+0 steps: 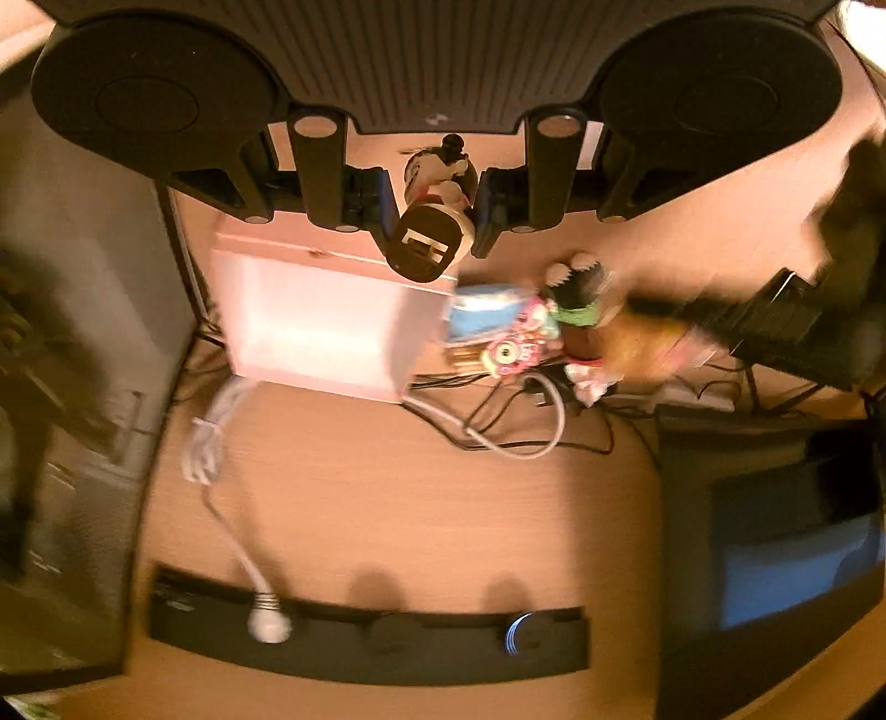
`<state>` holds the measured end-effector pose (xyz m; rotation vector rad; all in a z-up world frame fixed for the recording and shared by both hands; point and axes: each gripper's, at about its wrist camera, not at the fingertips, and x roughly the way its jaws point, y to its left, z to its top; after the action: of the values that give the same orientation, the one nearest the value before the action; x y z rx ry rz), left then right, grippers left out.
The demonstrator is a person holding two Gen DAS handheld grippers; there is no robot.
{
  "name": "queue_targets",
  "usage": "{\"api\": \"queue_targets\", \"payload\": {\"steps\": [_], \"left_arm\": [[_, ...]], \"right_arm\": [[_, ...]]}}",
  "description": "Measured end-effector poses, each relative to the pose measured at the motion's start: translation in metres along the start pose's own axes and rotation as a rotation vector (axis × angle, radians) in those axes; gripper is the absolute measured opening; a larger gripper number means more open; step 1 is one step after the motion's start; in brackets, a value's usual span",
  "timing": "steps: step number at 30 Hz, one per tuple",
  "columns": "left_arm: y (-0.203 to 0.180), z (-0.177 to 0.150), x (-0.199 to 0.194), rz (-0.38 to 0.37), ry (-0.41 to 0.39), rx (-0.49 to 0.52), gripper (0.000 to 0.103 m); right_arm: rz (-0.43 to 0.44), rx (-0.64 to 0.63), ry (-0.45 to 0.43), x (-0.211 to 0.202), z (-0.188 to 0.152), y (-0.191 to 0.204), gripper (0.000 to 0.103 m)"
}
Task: Organize objects
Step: 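Grasp the wrapped bread roll with the left tool while the right tool grasps the small figurine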
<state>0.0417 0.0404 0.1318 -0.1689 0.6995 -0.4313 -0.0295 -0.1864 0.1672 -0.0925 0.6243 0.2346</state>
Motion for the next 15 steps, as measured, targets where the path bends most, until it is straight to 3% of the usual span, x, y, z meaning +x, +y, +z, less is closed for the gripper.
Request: {"api": "queue_targets", "payload": {"steps": [4,6,8,11,13,15], "left_arm": [[-0.036,0.050,0.058,-0.028,-0.024,0.025,0.060],[-0.050,0.071,0.093,-0.055,-0.010,-0.007,0.061],[-0.061,0.082,0.132,-0.036,0.023,0.000,0.063],[-0.077,0.077,0.190,0.074,0.129,0.091,0.060],[-0.076,0.070,0.202,0.097,0.117,0.064,0.059],[-0.069,0.066,0.194,0.084,0.053,-0.009,0.059]], "right_arm": [[-0.028,0.065,-0.018,-0.010,-0.009,-0.027,0.027],[-0.042,0.095,-0.028,-0.017,-0.014,-0.042,0.027],[-0.060,0.114,-0.033,-0.021,-0.019,-0.054,0.027],[-0.079,0.139,-0.016,-0.021,-0.024,-0.069,0.027],[-0.089,0.135,-0.006,-0.020,-0.027,-0.074,0.027],[-0.085,0.135,0.008,-0.018,-0.032,-0.079,0.027]]}}
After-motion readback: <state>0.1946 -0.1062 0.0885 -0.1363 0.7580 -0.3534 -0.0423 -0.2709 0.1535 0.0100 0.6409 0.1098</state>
